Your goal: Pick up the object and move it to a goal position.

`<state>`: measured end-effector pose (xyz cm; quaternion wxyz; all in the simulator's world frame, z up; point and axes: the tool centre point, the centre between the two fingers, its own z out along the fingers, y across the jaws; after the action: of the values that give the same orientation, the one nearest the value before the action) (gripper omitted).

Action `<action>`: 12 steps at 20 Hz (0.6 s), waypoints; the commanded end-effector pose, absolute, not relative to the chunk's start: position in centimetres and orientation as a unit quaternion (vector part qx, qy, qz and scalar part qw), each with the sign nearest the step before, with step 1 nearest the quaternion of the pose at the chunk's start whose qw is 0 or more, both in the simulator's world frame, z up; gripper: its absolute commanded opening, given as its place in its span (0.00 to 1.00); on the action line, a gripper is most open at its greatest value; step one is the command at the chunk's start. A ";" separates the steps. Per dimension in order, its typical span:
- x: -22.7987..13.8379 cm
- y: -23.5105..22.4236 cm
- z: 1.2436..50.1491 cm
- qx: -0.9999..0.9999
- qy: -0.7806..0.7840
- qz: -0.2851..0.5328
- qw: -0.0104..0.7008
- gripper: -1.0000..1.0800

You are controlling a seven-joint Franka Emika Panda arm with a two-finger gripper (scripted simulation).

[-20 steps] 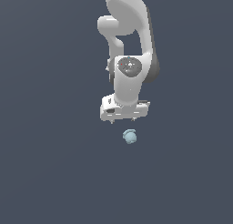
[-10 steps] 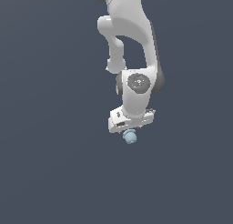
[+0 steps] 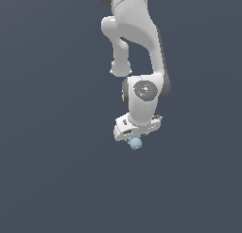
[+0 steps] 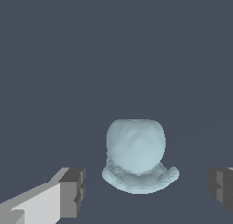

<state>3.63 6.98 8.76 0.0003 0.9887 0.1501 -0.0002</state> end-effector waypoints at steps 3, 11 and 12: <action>3.6 7.0 7.1 0.989 0.151 0.000 0.000 0.96; 3.6 7.0 4.0 0.988 0.152 0.000 0.000 0.96; 3.7 7.0 4.0 0.988 0.152 0.000 0.000 0.96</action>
<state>3.56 7.01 4.11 0.0000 0.9884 0.1516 -0.0011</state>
